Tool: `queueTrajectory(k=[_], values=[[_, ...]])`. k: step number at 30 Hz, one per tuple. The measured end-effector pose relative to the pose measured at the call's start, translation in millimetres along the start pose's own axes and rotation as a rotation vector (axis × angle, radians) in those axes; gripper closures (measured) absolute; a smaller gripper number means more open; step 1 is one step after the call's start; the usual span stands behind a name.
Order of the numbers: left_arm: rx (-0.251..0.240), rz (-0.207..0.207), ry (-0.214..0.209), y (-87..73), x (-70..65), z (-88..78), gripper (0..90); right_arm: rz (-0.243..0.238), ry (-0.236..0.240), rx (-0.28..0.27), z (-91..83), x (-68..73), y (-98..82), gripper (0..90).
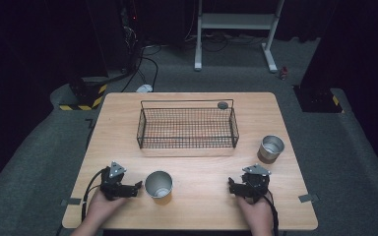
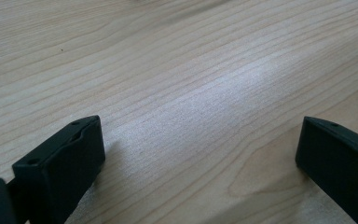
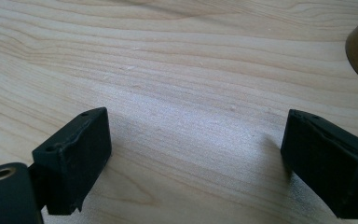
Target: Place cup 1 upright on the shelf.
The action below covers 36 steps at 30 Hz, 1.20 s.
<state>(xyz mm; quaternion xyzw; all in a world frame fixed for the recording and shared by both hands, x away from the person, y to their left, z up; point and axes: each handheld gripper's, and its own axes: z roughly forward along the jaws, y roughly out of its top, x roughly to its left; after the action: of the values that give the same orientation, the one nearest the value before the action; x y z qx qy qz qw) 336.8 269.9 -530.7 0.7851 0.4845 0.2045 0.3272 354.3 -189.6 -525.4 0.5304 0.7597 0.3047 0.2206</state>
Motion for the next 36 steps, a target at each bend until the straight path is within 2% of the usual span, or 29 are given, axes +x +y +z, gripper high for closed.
queueTrajectory(k=[16,21,27,34,35,36], values=[[0.006,-0.011,0.013,0.9,-1.3,-0.2,1.8,-0.003,0.0,-0.001,0.0,0.0,0.0,8.3],[0.012,-0.008,0.005,1.3,-0.4,-0.8,1.7,-0.001,-0.002,-0.001,-0.1,0.1,0.0,8.4],[-0.025,0.005,-0.008,2.3,0.3,-5.5,1.6,-0.003,-0.002,-0.001,0.0,0.0,0.0,8.4],[-0.087,0.002,-0.024,5.5,2.9,-17.3,1.7,-0.002,-0.001,-0.001,0.0,0.0,0.0,8.4],[-0.097,0.001,-0.029,6.3,2.9,-19.2,1.7,-0.003,-0.001,-0.001,0.0,0.0,0.0,8.4],[-0.133,0.004,-0.039,8.6,3.1,-26.0,3.3,-0.003,0.0,-0.001,0.0,0.0,0.0,8.4]])
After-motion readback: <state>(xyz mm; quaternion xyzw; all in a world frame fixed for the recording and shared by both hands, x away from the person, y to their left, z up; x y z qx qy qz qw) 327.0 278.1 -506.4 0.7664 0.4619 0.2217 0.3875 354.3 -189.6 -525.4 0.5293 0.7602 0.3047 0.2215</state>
